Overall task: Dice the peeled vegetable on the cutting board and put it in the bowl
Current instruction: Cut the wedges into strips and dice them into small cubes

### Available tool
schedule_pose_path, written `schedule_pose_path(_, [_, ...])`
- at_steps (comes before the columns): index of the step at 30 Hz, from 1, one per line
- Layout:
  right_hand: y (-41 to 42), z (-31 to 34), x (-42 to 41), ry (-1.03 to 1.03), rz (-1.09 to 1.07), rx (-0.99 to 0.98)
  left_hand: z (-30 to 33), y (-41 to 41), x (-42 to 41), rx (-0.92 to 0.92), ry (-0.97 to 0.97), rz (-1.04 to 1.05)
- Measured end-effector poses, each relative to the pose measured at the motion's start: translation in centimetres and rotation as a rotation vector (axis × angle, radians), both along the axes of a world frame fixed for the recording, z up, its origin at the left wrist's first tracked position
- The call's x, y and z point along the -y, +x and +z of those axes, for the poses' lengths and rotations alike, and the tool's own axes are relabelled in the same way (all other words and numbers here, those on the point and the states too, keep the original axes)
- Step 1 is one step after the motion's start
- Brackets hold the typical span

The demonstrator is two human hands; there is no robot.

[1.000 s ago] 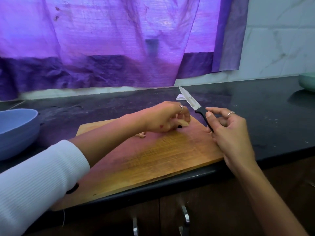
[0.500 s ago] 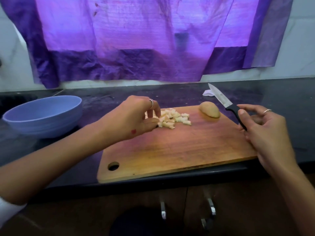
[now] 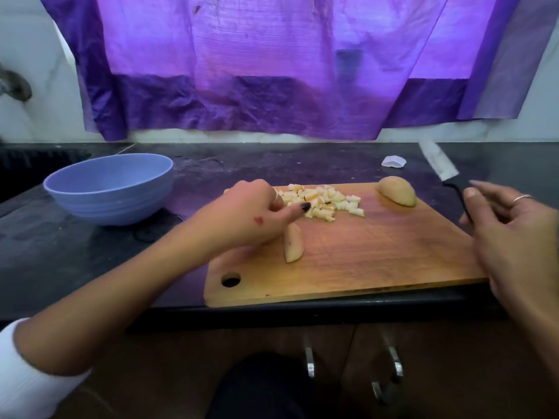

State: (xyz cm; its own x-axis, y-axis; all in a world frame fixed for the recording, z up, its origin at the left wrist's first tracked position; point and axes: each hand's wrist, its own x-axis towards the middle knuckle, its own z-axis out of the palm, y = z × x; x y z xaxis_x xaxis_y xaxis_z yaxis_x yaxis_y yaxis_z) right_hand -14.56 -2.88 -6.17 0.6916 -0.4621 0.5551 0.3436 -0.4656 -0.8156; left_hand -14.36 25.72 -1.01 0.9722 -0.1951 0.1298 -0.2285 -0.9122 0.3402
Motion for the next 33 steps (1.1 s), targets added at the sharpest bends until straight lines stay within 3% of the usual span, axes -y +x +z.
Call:
schedule_pose_path(3, [-1.5,0.5,-1.4,-0.079,-0.074,0.088,0.2,-0.1,-2.2,-0.078,0.026,-0.095])
schedule_pose_path(6, [-3.2,0.7,-4.1,-0.156,0.019,0.079,-0.5,-0.3,-2.9,-0.081,-0.012,-0.204])
schedule_pose_path(12, [-5.4,1.8,-8.6,-0.159,0.432,-0.135,-1.6,-1.0,-2.4,-0.042,-0.12,-0.227])
schedule_pose_path(16, [-6.2,1.8,-9.9,-0.176,0.584,-0.314,-2.6,-1.5,-2.2,0.048,-0.119,-0.182])
schedule_pose_path(21, [-6.0,1.6,-10.7,-0.472,0.499,-0.399,-3.1,-2.1,-1.9,0.117,-0.127,-0.163])
schedule_pose_path(33, [-5.9,2.6,-11.5,-0.559,0.505,-0.528,-3.4,-2.3,-1.9,0.158,-0.155,-0.182])
